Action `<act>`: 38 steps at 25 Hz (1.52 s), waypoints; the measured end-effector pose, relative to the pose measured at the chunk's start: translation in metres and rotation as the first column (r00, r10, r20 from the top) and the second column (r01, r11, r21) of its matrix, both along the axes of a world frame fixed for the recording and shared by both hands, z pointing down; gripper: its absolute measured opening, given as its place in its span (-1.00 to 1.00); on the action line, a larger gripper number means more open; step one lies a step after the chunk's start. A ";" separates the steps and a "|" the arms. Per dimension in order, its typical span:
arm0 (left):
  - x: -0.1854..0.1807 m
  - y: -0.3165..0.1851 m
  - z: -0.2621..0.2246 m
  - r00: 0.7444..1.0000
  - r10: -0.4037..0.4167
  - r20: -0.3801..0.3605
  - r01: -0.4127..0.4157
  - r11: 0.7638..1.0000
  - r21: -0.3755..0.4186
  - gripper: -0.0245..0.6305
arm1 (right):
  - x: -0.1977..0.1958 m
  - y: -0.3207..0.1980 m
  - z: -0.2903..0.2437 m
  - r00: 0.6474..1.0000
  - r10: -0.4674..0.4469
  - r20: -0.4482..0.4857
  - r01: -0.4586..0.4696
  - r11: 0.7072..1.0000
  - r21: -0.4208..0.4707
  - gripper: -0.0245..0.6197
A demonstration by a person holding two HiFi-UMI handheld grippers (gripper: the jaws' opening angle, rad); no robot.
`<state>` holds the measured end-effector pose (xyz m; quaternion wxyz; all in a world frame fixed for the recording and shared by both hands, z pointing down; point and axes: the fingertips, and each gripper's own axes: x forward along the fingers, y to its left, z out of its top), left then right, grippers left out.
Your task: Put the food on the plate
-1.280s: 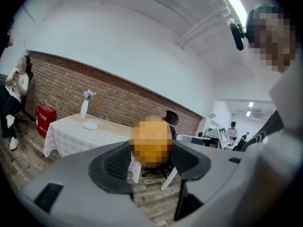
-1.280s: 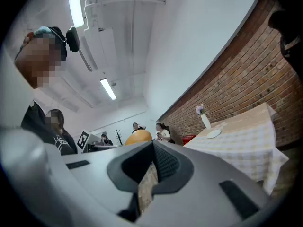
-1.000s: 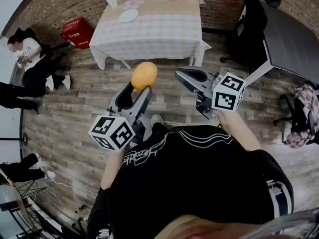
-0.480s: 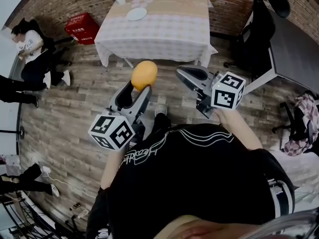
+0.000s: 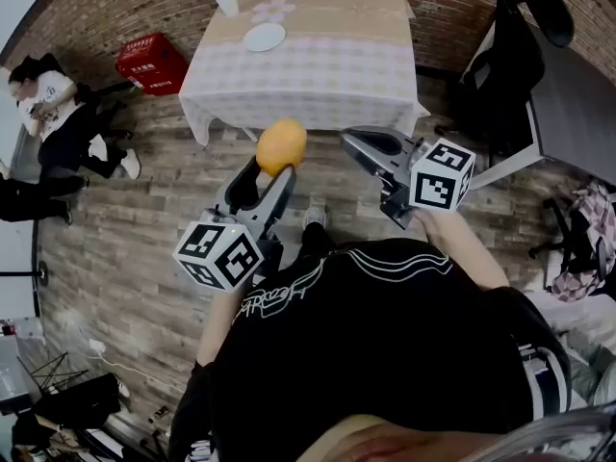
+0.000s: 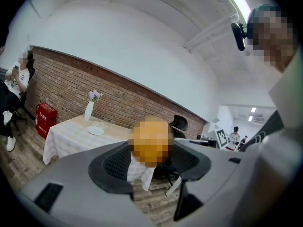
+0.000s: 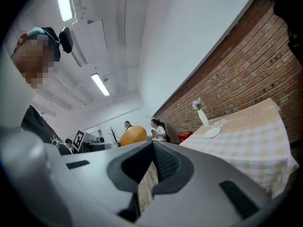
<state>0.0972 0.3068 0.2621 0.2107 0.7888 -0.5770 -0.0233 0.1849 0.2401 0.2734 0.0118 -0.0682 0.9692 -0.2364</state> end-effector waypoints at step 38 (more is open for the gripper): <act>-0.221 -0.279 0.033 0.993 0.109 -0.046 -0.112 0.991 -0.074 -0.13 | -0.194 -0.263 0.033 0.982 0.168 -0.091 -0.178 0.978 -0.108 -0.93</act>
